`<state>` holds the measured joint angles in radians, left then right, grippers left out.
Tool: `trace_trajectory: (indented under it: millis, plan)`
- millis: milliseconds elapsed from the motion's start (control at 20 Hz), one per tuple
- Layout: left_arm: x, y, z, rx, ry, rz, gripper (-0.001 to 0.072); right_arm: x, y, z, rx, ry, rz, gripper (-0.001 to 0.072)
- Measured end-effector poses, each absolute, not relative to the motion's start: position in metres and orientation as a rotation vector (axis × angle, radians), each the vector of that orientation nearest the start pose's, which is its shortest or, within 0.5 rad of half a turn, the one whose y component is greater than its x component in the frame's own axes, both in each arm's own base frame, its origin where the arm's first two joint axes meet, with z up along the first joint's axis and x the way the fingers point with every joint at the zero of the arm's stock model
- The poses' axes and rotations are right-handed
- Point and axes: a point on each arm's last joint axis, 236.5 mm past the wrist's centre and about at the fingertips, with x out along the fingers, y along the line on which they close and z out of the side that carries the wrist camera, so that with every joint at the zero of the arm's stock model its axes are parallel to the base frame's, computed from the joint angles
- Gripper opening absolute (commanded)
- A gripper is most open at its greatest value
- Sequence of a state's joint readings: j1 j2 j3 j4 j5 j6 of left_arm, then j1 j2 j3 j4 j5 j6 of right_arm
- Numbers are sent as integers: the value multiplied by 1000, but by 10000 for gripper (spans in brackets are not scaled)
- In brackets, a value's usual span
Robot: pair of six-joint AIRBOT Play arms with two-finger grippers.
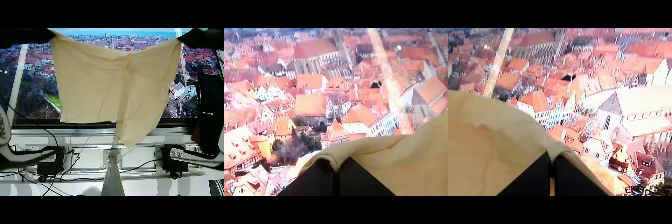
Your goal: Fold the clothes and pants, and hang the long-sleeved shirts on hangers.
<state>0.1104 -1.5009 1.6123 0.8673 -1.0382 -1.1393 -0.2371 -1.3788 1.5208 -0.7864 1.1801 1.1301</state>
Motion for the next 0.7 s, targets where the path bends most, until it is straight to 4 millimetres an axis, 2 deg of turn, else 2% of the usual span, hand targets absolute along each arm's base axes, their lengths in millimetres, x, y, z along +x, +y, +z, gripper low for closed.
trace_trajectory:
  millis: [150, 250, 350, 550, 700]
  plan:
    - [557, -79, 86, -295, 791, -419, 10, 511, 54, 88, 379, 881, 438, 13]
    - [576, -79, 56, -311, 787, -381, 10, 532, 55, 49, 380, 898, 396, 13]
    - [589, -78, 29, -321, 789, -348, 10, 545, 55, 19, 375, 911, 359, 13]
    - [596, -62, 0, -312, 816, -304, 10, 547, 51, -13, 351, 964, 331, 13]
    - [582, -46, -8, -320, 883, -312, 9, 530, 51, -20, 341, 1046, 362, 13]
